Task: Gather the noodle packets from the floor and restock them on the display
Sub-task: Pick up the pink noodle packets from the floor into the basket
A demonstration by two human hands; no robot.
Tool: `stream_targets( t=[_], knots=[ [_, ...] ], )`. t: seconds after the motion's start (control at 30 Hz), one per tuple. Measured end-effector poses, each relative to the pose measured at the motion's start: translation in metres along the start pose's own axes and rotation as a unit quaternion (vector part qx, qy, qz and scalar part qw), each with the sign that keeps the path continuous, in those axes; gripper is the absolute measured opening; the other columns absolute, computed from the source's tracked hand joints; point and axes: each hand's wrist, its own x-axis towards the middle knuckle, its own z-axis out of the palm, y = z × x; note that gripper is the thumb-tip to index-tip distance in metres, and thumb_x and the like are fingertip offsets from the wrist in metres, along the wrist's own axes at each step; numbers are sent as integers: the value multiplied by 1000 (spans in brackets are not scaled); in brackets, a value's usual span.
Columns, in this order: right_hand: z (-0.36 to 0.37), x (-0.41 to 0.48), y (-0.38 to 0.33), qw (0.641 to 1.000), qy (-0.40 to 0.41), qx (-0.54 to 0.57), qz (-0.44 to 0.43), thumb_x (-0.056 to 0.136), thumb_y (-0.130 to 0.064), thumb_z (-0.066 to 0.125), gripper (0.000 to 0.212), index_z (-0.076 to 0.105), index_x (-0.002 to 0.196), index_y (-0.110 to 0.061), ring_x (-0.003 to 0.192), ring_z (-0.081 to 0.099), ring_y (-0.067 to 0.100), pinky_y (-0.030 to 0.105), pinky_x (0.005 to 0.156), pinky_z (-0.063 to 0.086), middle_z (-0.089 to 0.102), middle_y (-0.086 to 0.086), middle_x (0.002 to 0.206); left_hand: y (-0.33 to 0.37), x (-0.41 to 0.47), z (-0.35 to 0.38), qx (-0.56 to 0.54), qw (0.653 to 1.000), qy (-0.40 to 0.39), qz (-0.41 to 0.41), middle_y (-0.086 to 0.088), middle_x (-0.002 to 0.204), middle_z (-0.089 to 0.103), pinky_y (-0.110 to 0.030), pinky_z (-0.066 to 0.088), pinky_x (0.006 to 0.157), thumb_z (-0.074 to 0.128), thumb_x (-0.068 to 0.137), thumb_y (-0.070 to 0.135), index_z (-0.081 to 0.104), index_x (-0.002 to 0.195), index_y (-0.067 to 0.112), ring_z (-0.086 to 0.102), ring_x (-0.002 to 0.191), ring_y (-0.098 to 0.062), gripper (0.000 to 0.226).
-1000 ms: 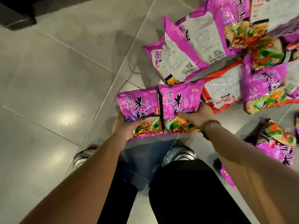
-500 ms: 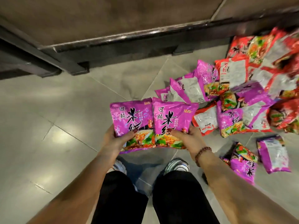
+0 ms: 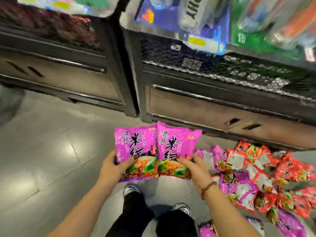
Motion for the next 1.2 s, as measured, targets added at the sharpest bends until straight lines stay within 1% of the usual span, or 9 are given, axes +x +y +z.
stream_targets(
  t=[0.13,0.2,0.3,0.43,0.63,0.77,0.9,1.0,1.2],
  knots=[
    [69,-38,-48,997,-69,16,-6,70,-9,80,31,67,97,-4,68,70,19,27,59,56,74,7,80,34,-38,-74,-46,997,60,3,4,92,70,-21,55,58,76,81,11,58,95,29,70,76,-9,29],
    [106,-50,-65,995,-102,-1,-13,65,-11,81,32,69,94,-6,68,70,19,27,60,57,74,8,81,44,-50,-111,-57,995,86,-3,2,94,70,-27,56,64,77,80,16,58,96,28,70,81,-16,28],
    [159,-61,-83,989,-143,-12,-20,61,-12,83,32,71,90,-8,70,71,22,29,61,57,74,13,84,59,-58,-164,-80,990,120,4,-3,96,70,-26,56,61,76,81,19,59,105,22,70,83,-19,30],
    [222,-66,-105,982,-187,-29,-26,72,-8,75,21,70,93,-8,73,72,24,32,65,59,74,13,85,74,-62,-222,-97,980,173,25,-5,94,73,-28,57,66,76,80,16,63,105,17,71,81,-18,28],
    [318,-38,-145,961,-261,-92,-20,84,-5,65,20,66,104,-4,71,71,23,33,64,59,74,11,85,85,-47,-290,-151,950,270,42,1,90,72,-21,53,61,74,82,13,63,99,22,69,77,-9,22],
    [393,-7,-178,935,-318,-152,-28,77,-18,75,38,65,110,-2,83,72,24,32,68,58,74,14,98,96,-23,-333,-197,921,336,31,1,87,71,-19,51,55,73,84,15,62,94,22,68,69,-5,17],
    [471,22,-215,904,-380,-194,-21,82,-15,72,31,64,111,-5,85,72,25,33,69,58,74,11,98,121,5,-376,-219,894,390,24,0,89,70,-21,51,57,73,84,17,62,99,22,68,77,-13,19],
    [528,40,-241,881,-411,-233,-22,76,-19,75,41,63,113,-7,88,72,28,40,80,57,74,12,98,139,20,-407,-240,873,425,15,1,91,71,-26,52,63,76,82,17,62,99,24,69,82,-17,23],
    [634,68,-271,847,-457,-271,-18,79,-17,75,33,61,109,-12,85,72,25,38,76,59,75,9,93,149,48,-464,-256,840,478,-17,-3,89,74,-39,56,75,84,73,25,66,96,21,71,84,-24,29]
  ],
)
